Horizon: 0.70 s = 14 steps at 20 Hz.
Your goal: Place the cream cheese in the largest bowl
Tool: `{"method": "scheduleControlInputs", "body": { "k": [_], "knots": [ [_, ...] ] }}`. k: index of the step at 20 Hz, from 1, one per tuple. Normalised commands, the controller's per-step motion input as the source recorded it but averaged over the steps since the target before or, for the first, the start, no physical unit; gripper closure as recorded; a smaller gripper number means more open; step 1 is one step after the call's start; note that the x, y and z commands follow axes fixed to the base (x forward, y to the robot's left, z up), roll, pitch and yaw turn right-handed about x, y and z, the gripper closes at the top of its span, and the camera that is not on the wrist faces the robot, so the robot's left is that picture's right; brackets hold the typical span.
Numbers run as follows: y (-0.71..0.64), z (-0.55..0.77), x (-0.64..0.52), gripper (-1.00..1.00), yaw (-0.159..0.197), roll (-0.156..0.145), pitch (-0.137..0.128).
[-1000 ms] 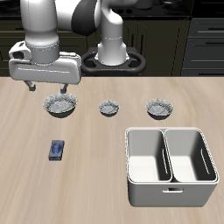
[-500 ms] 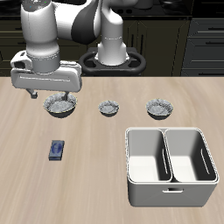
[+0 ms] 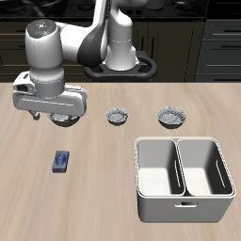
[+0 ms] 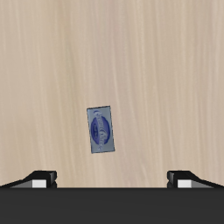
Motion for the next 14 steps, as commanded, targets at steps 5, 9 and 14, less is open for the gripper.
{"method": "scheduleControlInputs", "body": {
  "k": [5, 9, 14],
  "knots": [
    [0.17, -0.24, -0.1, -1.0, 0.038, 0.015, -0.009],
    [0.22, -0.2, -0.05, -1.0, 0.019, 0.029, 0.001],
    [0.13, -0.21, -0.02, -1.0, 0.026, 0.017, 0.005]
  ]
}}
